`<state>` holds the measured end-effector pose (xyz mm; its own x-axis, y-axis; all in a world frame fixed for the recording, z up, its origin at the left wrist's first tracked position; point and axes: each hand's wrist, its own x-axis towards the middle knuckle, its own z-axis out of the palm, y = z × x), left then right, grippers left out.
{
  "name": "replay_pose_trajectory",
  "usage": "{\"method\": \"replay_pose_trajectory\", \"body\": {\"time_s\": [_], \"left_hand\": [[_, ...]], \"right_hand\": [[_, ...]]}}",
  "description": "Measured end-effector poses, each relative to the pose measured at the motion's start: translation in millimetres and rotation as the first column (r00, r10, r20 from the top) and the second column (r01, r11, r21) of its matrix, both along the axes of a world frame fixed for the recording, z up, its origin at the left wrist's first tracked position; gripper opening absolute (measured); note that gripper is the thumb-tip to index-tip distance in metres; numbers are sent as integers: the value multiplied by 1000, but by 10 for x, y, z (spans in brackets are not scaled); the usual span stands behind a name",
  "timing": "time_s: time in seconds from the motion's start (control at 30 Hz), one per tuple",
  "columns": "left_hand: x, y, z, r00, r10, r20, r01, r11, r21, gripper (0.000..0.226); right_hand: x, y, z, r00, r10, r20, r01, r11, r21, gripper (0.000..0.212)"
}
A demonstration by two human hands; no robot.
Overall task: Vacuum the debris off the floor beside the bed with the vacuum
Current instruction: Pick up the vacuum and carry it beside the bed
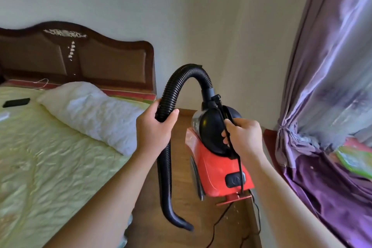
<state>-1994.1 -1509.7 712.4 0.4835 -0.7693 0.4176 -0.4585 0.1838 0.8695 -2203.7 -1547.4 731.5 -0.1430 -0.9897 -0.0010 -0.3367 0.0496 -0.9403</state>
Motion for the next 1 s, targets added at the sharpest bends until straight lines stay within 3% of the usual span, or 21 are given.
{"method": "replay_pose_trajectory", "body": {"time_s": [0.4,1.0], "left_hand": [[404,-2029,97,998,48,51,-47,998,-32,19],[1245,-4729,-163,934,356,1,-356,934,7,19]], "right_hand": [[436,-2083,109,998,56,23,-56,998,2,29],[1441,-5401,-41,927,374,-42,-371,927,51,32]]}}
